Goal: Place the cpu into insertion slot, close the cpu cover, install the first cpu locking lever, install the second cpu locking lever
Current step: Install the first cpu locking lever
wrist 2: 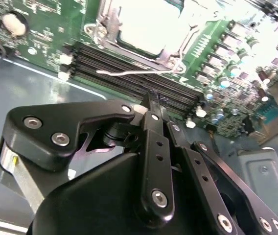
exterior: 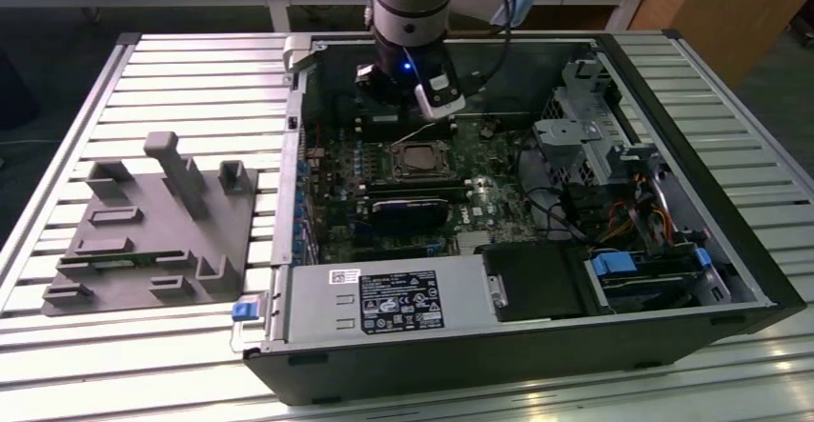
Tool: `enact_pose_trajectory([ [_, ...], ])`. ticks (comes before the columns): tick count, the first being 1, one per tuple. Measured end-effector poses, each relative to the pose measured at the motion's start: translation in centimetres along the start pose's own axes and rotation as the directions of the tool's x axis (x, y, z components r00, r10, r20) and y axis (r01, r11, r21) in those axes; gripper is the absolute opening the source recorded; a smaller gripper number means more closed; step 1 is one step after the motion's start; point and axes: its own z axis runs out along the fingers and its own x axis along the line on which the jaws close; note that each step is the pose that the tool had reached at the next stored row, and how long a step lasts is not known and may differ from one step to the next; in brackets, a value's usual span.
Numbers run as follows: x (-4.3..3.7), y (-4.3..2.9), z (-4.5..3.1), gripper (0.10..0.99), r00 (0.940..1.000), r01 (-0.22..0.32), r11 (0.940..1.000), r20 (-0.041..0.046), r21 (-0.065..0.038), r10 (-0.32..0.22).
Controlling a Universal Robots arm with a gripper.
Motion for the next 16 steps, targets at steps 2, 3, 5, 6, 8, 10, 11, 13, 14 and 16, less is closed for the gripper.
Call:
enact_pose_trajectory([
  [2,-0.10,0.01,0.02,0.106,1.0000,0.000,1.0000,0.0007,0.004,0.000],
  [3,-0.10,0.00,0.04,0.106,1.0000,0.000,1.0000,0.0011,0.006,0.000],
  [5,-0.11,-0.03,0.16,0.106,1.0000,0.001,1.0000,0.0050,0.008,-0.001],
  [6,-0.11,-0.05,0.22,0.106,1.0000,0.002,1.0000,0.0091,0.008,-0.002],
  [8,-0.11,-0.08,0.33,0.106,0.9998,0.005,0.9999,0.0196,0.009,-0.005],
  [10,-0.11,-0.12,0.43,0.106,0.9994,0.008,0.9999,0.0326,0.009,-0.009],
  [11,-0.11,-0.13,0.48,0.106,0.9992,0.010,0.9999,0.0396,0.009,-0.011],
  [13,-0.11,-0.15,0.57,0.106,0.9984,0.015,0.9999,0.0547,0.008,-0.015],
  [14,-0.11,-0.16,0.62,0.106,0.9979,0.017,0.9998,0.0625,0.008,-0.017],
  [16,-0.12,-0.18,0.71,0.106,0.9967,0.021,0.9998,0.0778,0.006,-0.022],
])
